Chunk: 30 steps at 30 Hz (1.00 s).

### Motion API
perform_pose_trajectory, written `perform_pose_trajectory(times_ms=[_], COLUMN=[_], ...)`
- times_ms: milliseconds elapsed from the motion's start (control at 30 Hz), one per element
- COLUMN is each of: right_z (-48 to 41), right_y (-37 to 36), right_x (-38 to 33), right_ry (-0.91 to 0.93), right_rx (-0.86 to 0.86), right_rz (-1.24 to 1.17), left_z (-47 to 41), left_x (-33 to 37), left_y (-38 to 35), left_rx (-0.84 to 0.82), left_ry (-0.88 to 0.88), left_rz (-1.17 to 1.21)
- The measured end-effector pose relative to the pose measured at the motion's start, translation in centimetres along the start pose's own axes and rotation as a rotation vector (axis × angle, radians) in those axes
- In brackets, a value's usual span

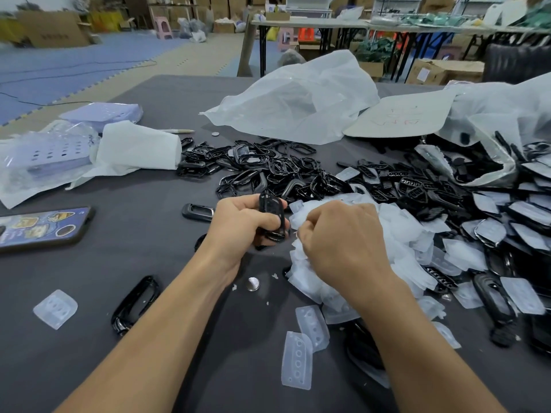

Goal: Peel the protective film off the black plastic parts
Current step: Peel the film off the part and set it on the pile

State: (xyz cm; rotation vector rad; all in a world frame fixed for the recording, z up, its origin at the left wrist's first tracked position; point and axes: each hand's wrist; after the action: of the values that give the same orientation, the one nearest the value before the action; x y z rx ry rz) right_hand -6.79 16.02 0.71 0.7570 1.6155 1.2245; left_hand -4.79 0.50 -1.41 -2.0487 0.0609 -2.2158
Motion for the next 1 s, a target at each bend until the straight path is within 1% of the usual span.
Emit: perform_pose_trajectory(times_ms=[67, 133, 200, 267, 333, 433, 500, 600, 700, 767, 833, 900, 1000], right_z=[0.1, 0.0, -0.2, -0.3, -0.7, -0.9, -1.0, -1.1, -1.1, -1.2, -1.3, -1.3, -1.1], right_y=[0.3, 0.6, 0.7, 0.7, 0.7, 0.8, 0.7, 0.5, 0.4, 0.6, 0.8, 1.1, 1.2], right_x=[0.1, 0.3, 0.5, 0.8, 1.1, 1.3, 1.4, 1.4, 1.2, 1.1, 1.2, 1.5, 1.6], right_ry=[-0.060, -0.125, -0.148, -0.159, -0.158, -0.107, -0.078, -0.079, -0.096, -0.111, -0.126, -0.122, -0.100], right_rx=[0.069, 0.083, 0.079, 0.073, 0.023, -0.092, -0.131, -0.188, -0.229, -0.191, -0.101, -0.031, -0.004], right_rz=[-0.154, -0.332, -0.553, -0.721, -0.882, -1.138, -1.220, -1.332, -1.526, -1.598, -1.624, -1.633, -1.589], left_z=[0.3, 0.6, 0.6, 0.5, 0.5, 0.7, 0.7, 0.5, 0.2, 0.0, -0.2, -0.4, -0.5], left_x=[0.1, 0.1, -0.1, -0.3, -0.4, -0.3, -0.3, -0.4, -0.2, 0.0, 0.1, 0.0, -0.5], left_y=[-0.1, -0.2, -0.3, -0.4, -0.5, -0.7, -0.8, -0.8, -0.9, -0.7, -0.4, -0.1, -0.2], left_rx=[-0.079, -0.147, -0.172, -0.173, -0.170, -0.206, -0.198, -0.143, -0.021, 0.041, 0.098, 0.170, 0.252], left_ry=[-0.007, -0.002, 0.010, 0.012, 0.006, -0.027, -0.030, -0.035, -0.026, -0.012, -0.012, -0.022, -0.008], left_rz=[-0.029, -0.036, -0.035, -0.043, -0.042, -0.062, -0.072, -0.057, -0.036, 0.080, 0.188, 0.138, -0.073])
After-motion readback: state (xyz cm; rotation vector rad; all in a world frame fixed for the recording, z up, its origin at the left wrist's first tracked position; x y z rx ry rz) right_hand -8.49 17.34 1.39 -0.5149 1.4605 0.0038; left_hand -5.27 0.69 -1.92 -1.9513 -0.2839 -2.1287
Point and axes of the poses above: each hand's wrist, its own z-axis away from the middle knuckle, its own y-axis out of the back of the hand, x = y × z, and after that the axes turned 13 degrees about -x, right-handed
